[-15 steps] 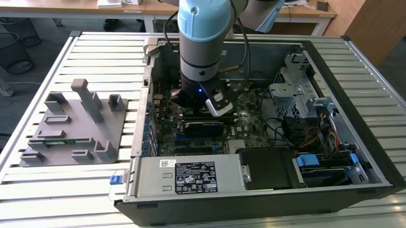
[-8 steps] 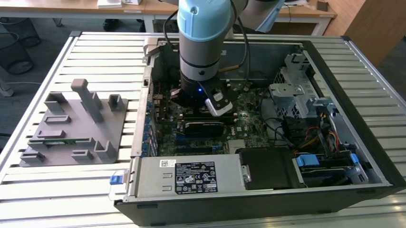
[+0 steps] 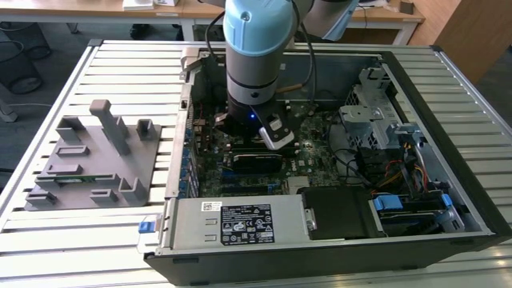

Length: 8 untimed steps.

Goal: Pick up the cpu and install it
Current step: 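Install the second cpu locking lever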

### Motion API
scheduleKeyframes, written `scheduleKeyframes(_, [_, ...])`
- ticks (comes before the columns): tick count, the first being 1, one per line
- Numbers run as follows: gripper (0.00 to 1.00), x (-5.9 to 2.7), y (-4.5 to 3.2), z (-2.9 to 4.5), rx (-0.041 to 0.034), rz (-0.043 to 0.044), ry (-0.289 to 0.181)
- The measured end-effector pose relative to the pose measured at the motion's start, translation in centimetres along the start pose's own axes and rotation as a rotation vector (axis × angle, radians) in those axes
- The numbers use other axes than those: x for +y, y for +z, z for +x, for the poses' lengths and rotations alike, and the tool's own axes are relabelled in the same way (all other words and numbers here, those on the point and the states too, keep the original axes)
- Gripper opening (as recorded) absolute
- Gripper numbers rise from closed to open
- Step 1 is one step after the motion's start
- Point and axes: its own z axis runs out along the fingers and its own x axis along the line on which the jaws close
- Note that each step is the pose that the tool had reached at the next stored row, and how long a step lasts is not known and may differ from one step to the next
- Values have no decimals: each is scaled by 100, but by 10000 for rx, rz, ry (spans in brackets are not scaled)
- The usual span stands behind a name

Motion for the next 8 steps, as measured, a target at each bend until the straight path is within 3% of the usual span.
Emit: scheduleKeyframes(8, [11,-48,-6,2,-6,-160,0])
